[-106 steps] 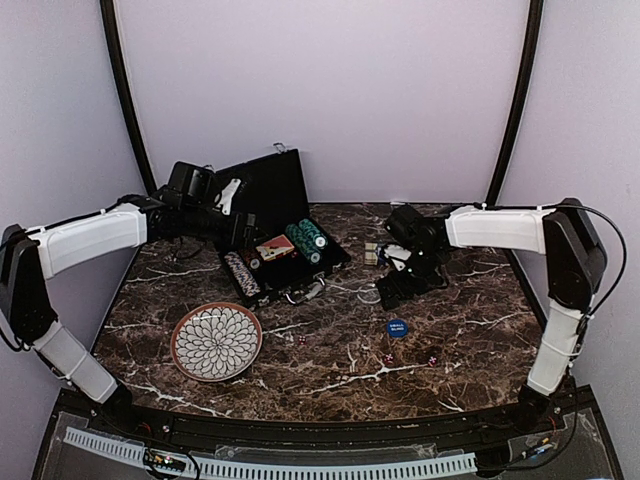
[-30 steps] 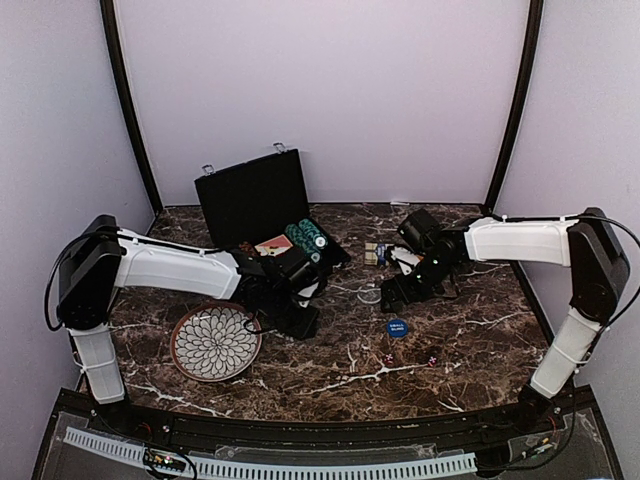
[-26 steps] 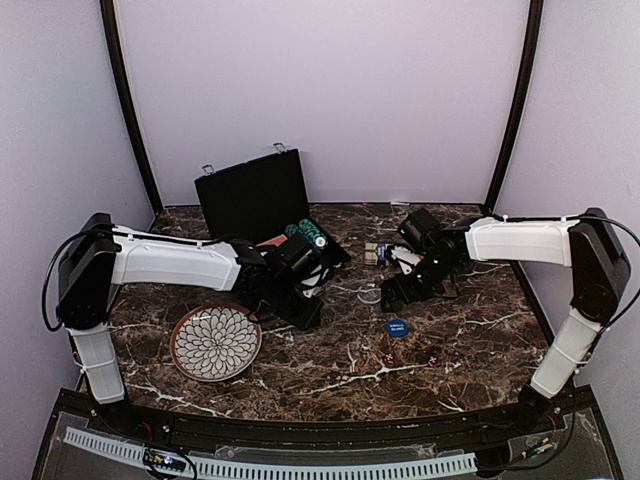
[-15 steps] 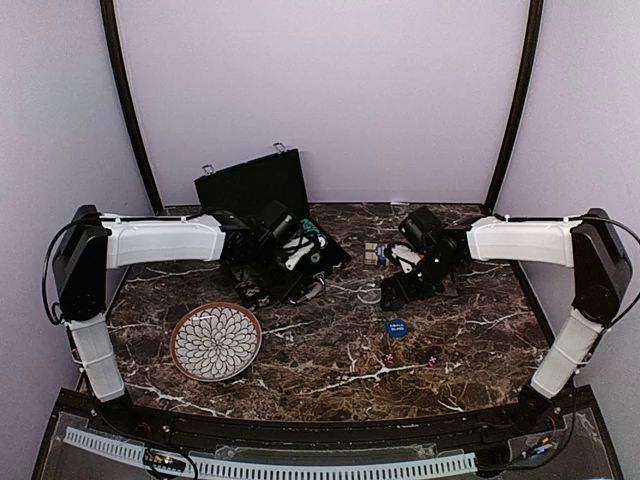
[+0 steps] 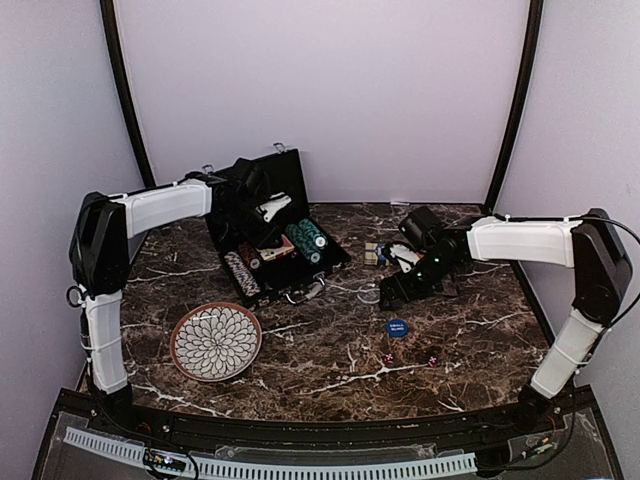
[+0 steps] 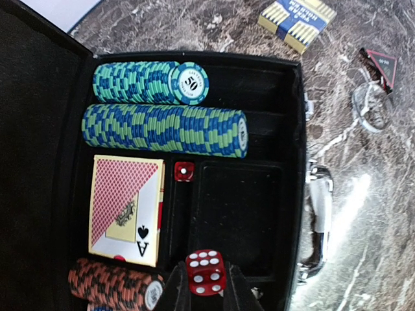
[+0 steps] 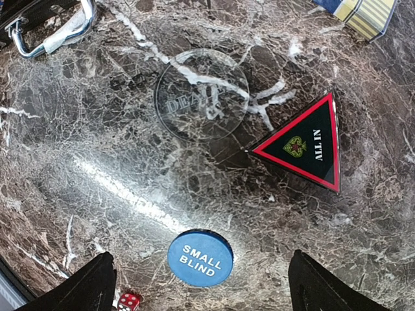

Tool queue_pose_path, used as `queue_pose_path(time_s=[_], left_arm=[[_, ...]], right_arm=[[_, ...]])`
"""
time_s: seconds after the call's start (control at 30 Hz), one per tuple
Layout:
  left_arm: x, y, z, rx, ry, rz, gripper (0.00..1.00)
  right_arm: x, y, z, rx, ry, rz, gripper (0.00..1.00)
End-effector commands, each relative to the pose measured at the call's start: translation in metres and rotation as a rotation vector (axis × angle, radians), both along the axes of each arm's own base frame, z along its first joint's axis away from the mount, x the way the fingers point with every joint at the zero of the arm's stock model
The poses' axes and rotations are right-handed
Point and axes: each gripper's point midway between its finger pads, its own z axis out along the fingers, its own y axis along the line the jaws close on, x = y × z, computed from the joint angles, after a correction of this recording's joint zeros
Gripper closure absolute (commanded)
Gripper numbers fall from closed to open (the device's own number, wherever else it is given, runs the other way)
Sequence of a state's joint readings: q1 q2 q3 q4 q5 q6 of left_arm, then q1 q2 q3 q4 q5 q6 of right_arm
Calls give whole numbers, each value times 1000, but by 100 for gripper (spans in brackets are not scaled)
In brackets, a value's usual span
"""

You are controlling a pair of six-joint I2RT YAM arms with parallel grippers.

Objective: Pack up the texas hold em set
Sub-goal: Place the dice in the slot.

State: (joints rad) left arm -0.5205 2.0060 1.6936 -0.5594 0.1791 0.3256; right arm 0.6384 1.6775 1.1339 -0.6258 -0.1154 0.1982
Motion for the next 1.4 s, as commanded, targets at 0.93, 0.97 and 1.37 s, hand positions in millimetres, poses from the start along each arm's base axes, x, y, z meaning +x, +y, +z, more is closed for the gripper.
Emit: queue_pose_path(time_s=[0.93,0.97,1.37], left_arm=[[52,-13,-56,36,-56,-183,96],[52,-13,-57,40,-58,-184,96],[56,-12,-69,60,-52,-175,95]], right_arm=[[4,7,-12,11,28,5,7],[4,7,-12,11,29,7,7],[3,7,-12,13,33,3,7]])
